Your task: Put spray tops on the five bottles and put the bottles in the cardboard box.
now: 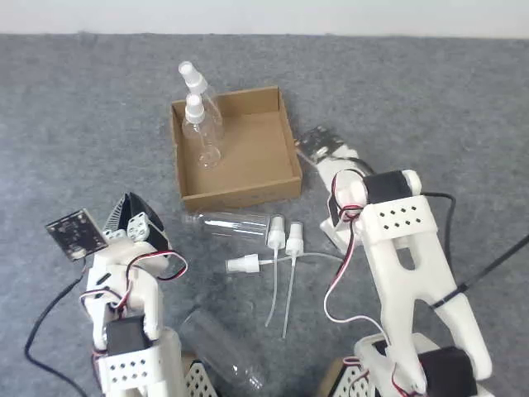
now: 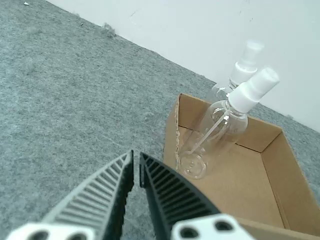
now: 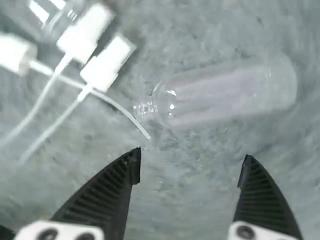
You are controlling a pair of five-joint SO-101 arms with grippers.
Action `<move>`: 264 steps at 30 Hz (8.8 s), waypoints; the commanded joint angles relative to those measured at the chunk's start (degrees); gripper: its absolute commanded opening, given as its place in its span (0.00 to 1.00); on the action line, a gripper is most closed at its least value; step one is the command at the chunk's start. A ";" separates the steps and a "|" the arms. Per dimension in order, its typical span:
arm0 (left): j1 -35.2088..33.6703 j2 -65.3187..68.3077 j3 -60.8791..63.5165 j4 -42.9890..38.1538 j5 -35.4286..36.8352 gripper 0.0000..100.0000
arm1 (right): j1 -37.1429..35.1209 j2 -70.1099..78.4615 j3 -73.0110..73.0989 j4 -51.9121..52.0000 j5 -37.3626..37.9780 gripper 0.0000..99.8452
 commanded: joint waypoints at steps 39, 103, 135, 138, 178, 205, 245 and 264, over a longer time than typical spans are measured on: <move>-0.09 0.18 -0.48 -1.76 -0.62 0.01 | 4.18 12.00 8.79 -24.48 45.71 0.27; -0.18 0.18 -0.48 -1.76 -0.62 0.01 | 7.60 16.92 2.29 -8.57 5.36 0.28; -0.18 0.18 -0.48 -1.76 -0.62 0.01 | 7.78 17.19 3.52 -12.62 29.89 0.27; -0.18 0.18 -0.48 -1.76 -0.62 0.01 | 7.34 17.19 5.27 -12.70 29.98 0.27; 0.00 0.18 -0.48 -1.76 -0.62 0.01 | 7.78 16.40 9.14 -16.92 29.54 0.12; 0.09 0.26 -0.48 -1.76 -0.62 0.01 | 1.10 -17.89 8.18 -7.34 -15.74 0.11; 0.26 0.09 -0.48 -1.67 -0.53 0.01 | 2.51 -43.82 28.92 -30.46 -33.49 0.11; 0.18 0.00 -3.21 -0.09 -0.09 0.01 | 2.59 -63.43 43.60 -36.00 -33.58 0.07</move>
